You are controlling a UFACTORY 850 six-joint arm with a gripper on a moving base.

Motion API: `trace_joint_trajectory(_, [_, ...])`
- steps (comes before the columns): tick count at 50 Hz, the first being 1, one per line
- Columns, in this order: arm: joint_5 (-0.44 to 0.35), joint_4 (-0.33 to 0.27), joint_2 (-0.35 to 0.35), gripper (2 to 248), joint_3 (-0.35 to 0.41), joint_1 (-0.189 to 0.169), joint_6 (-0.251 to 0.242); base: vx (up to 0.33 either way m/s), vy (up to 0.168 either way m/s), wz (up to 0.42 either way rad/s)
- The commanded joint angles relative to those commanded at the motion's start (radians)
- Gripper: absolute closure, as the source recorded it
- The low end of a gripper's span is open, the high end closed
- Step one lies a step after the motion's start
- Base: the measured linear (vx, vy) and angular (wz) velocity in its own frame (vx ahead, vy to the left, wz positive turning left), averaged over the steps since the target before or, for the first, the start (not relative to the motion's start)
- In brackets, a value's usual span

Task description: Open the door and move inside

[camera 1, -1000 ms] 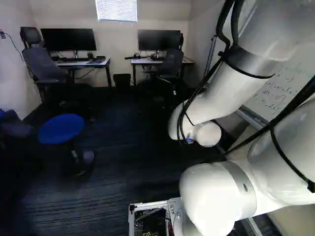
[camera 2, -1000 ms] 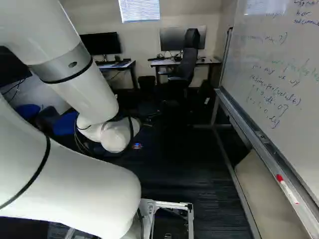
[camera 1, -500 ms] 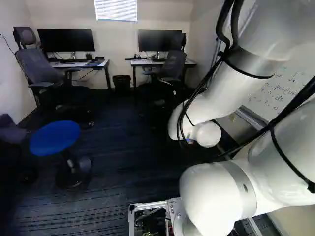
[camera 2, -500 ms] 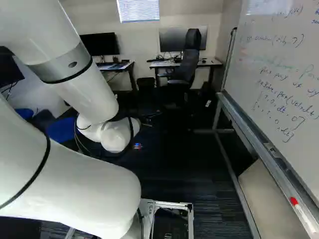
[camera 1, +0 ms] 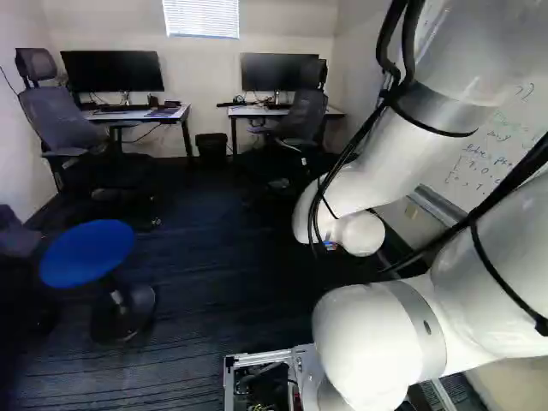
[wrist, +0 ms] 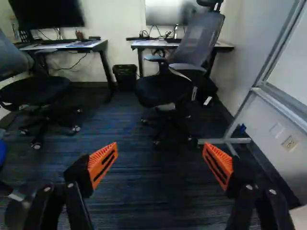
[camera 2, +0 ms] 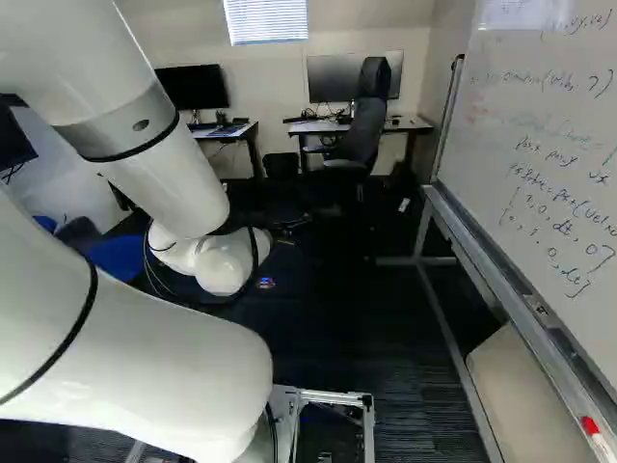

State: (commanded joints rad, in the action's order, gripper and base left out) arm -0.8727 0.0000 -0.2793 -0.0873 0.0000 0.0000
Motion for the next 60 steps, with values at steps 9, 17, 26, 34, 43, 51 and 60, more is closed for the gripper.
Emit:
trace_joint_trajectory(9, [0.000, 0.000, 0.000, 3, 0.000, 0.000, 0.000, 0.131, 0.000, 0.000])
trace_joint_trajectory(17, [0.000, 0.000, 0.000, 3, 0.000, 0.000, 0.000, 0.121, 0.005, 0.000])
trace_joint_trajectory(26, [0.000, 0.000, 0.000, 3, 0.000, 0.000, 0.000, 0.081, 0.002, -0.002])
trace_joint_trajectory(34, [0.000, 0.000, 0.000, 3, 0.000, 0.000, 0.000, 0.011, 0.000, 0.000])
trace_joint_trajectory(43, [0.000, 0.000, 0.000, 3, 0.000, 0.000, 0.000, -0.012, -0.001, 0.000])
trace_joint_trajectory(51, [0.000, 0.000, 0.000, 3, 0.000, 0.000, 0.000, 0.000, 0.000, 0.000])
trace_joint_trajectory(60, [0.000, 0.000, 0.000, 3, 0.000, 0.000, 0.000, 0.000, 0.000, 0.000])
